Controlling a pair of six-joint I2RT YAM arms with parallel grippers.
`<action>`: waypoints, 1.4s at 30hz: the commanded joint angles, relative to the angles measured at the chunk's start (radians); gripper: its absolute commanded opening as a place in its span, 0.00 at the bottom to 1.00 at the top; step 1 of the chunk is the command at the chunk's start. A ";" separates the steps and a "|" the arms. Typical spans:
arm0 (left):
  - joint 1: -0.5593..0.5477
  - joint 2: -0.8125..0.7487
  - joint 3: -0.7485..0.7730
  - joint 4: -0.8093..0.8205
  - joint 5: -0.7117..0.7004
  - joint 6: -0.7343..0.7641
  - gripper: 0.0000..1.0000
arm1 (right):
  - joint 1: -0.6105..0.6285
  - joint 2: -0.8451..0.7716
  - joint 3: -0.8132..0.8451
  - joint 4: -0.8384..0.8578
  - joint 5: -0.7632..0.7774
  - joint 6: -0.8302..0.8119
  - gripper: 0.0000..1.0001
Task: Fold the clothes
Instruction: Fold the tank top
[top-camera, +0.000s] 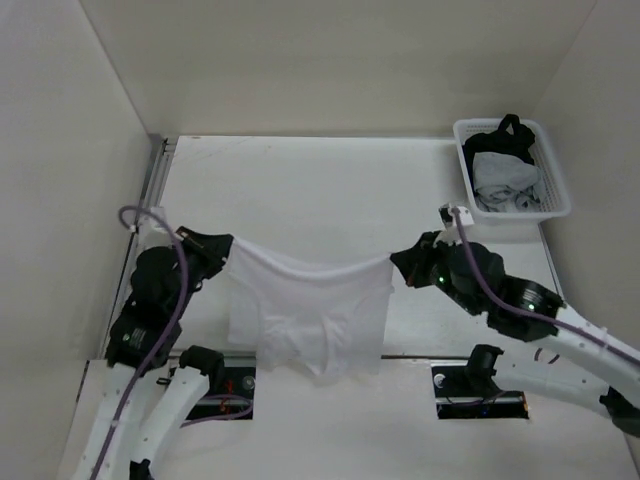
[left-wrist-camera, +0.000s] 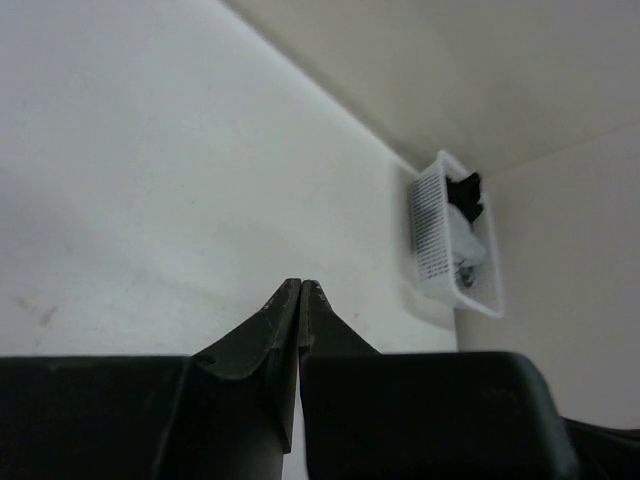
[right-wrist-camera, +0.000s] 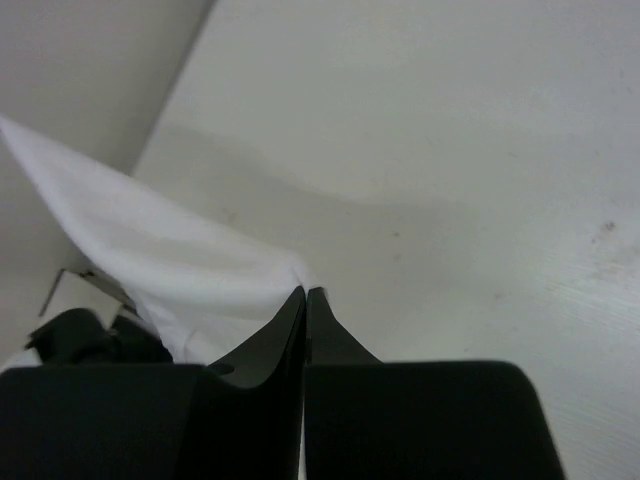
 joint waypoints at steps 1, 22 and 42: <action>-0.008 0.112 -0.162 0.155 0.050 -0.060 0.00 | -0.262 0.048 -0.157 0.179 -0.405 0.009 0.00; 0.165 1.158 0.041 0.814 0.084 -0.056 0.01 | -0.684 1.081 0.251 0.494 -0.576 -0.040 0.00; 0.251 1.244 0.051 0.984 0.306 -0.224 0.02 | -0.765 1.076 0.353 0.420 -0.568 -0.047 0.00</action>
